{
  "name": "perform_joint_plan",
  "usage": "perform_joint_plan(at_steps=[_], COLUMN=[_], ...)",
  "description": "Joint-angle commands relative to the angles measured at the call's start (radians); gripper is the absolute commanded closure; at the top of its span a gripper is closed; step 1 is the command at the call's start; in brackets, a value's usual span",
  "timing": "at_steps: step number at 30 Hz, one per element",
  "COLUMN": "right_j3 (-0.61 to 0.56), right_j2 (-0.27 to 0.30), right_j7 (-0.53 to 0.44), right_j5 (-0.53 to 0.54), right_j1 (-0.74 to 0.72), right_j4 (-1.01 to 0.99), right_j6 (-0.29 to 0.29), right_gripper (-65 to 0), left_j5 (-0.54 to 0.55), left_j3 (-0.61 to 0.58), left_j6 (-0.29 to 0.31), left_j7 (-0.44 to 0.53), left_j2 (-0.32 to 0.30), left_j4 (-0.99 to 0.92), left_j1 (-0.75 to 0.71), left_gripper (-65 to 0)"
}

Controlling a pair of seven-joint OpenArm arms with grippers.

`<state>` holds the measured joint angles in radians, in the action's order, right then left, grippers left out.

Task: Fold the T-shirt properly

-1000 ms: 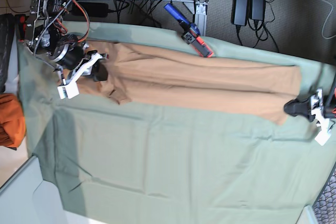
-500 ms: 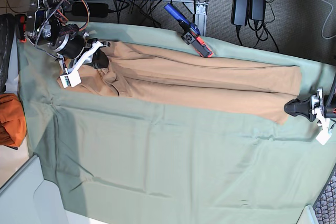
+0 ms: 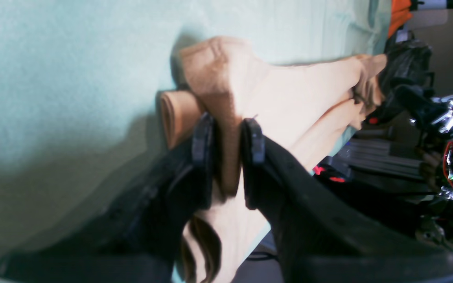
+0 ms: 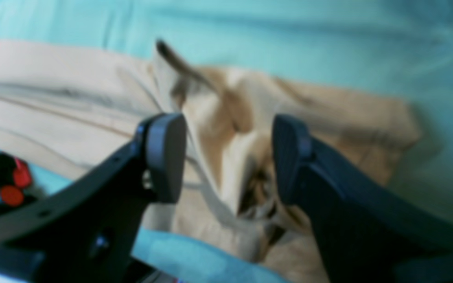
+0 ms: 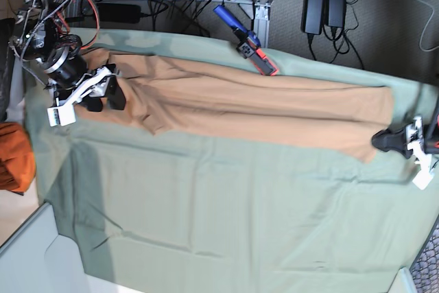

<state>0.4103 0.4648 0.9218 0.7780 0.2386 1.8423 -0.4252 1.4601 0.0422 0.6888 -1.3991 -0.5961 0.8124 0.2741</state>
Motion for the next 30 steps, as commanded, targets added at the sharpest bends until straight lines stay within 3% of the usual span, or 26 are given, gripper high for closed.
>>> perform_joint_plan(at_steps=[1,7,8,11,13,16,18,30], right_j3=[0.012,0.012,0.012,0.011,0.011,0.011,0.011,0.011], right_j2=[0.014,-0.021,-0.033,-0.072,-0.1,-0.117,-0.116,-0.116], right_j7=[-0.022,-0.051,-0.054,-0.057,-0.062,-0.065,-0.082,-0.104], right_j5=[0.015,0.021,0.026,0.027,0.01,-0.005,-0.019,-0.026], right_j1=[-0.005,-0.043,-0.048,-0.049,-0.047,-0.046,-0.047,-0.047], right_j4=[0.029,0.041,0.04,0.04,0.035,0.006,-0.024,-0.215], right_j6=[-0.121,-0.121,-0.121,-0.121,-0.121,-0.121,-0.121,-0.121], right_gripper=[-35.1,-32.7,-27.8,0.0,0.0,0.0,0.0,0.0], left_j5=[0.023,0.023,0.023,0.023,0.023,0.023,0.023,0.023], left_j3=[0.005,0.005,0.005,0.005,0.005,0.005,0.005,0.005], left_j6=[0.009,0.009,0.009,0.009,0.009,0.009,0.009,0.009], left_j7=[0.003,0.003,0.003,0.003,0.003,0.003,0.003,0.003], left_j2=[-0.022,-0.022,-0.022,-0.023,-0.023,-0.023,-0.023,-0.092], left_j4=[0.013,0.013,0.013,0.013,0.015,0.017,0.017,0.017], left_j1=[0.019,0.019,0.019,0.019,0.02,0.019,0.019,0.016], left_gripper=[-15.4,-15.5,-15.6,-15.6,-17.3,-27.9,-31.6,-31.9])
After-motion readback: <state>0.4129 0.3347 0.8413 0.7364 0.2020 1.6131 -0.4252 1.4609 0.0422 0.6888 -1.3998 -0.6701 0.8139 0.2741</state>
